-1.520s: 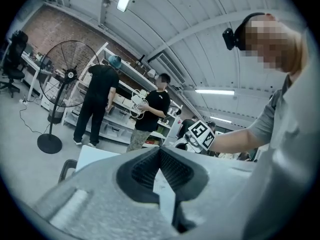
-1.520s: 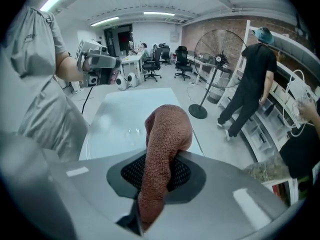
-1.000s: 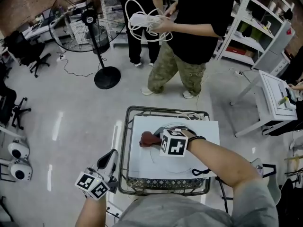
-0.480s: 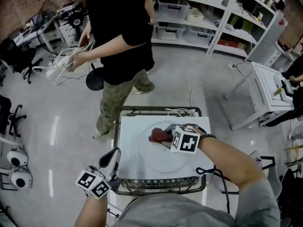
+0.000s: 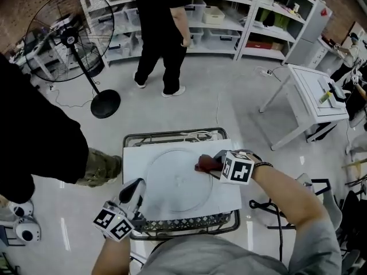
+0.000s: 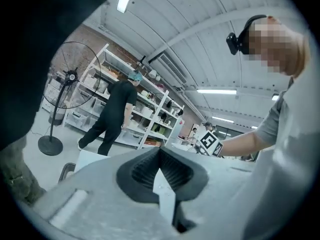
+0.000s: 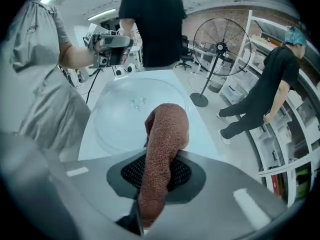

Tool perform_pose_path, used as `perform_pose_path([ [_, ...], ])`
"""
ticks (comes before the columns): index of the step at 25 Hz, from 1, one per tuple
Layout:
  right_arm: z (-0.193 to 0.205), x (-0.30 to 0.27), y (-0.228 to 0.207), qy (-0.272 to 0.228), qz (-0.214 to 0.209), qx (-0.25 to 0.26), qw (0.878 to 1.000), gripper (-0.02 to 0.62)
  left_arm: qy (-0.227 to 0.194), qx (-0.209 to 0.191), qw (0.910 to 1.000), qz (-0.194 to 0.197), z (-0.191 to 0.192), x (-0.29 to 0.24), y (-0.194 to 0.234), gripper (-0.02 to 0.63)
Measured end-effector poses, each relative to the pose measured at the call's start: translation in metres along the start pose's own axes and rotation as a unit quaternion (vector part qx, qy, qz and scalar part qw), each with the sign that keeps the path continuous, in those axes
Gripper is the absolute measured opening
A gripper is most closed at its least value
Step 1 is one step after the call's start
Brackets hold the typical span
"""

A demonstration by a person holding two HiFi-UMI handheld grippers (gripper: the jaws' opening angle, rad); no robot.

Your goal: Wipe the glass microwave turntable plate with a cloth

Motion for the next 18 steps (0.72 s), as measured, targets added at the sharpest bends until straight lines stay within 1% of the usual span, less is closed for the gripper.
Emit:
perform_pose_path([
  [4,0.008,0.003,-0.001,0.002,0.002,0.001,1.000,0.064,-0.001,0.002,1.0000,-0.001,0.002,-0.003,-0.004,0.000],
  [7,-0.014,0.007,0.005,-0.020,0.003,0.017,1.000,0.064,-0.006,0.004,0.9999,-0.007,0.002,0.003,0.001,0.000],
  [10,-0.068,-0.001,0.019,-0.039,-0.012,0.058,0.997,0.064,-0.016,0.005,0.9996,-0.023,-0.001,0.020,0.018,0.000],
  [13,-0.134,-0.027,0.034,-0.047,-0.035,0.102,0.993,0.064,-0.027,0.012,0.9986,-0.044,-0.005,0.043,0.043,0.000],
  [16,-0.188,-0.063,0.046,-0.041,-0.058,0.134,0.988,0.064,-0.032,0.021,0.9973,-0.063,-0.006,0.066,0.069,0.000],
  [18,-0.210,-0.083,0.051,-0.028,-0.069,0.147,0.986,0.064,-0.029,0.026,0.9967,-0.072,-0.004,0.081,0.083,0.000],
])
Point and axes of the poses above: the fingertips, and each gripper's own axes: x backward along the fingers, y to its left, z out of its underside, the point moved 5 cm from there along x, backward along the fingers, and after that the axes turned 15 degrees about -z, right-handed, at the moved point
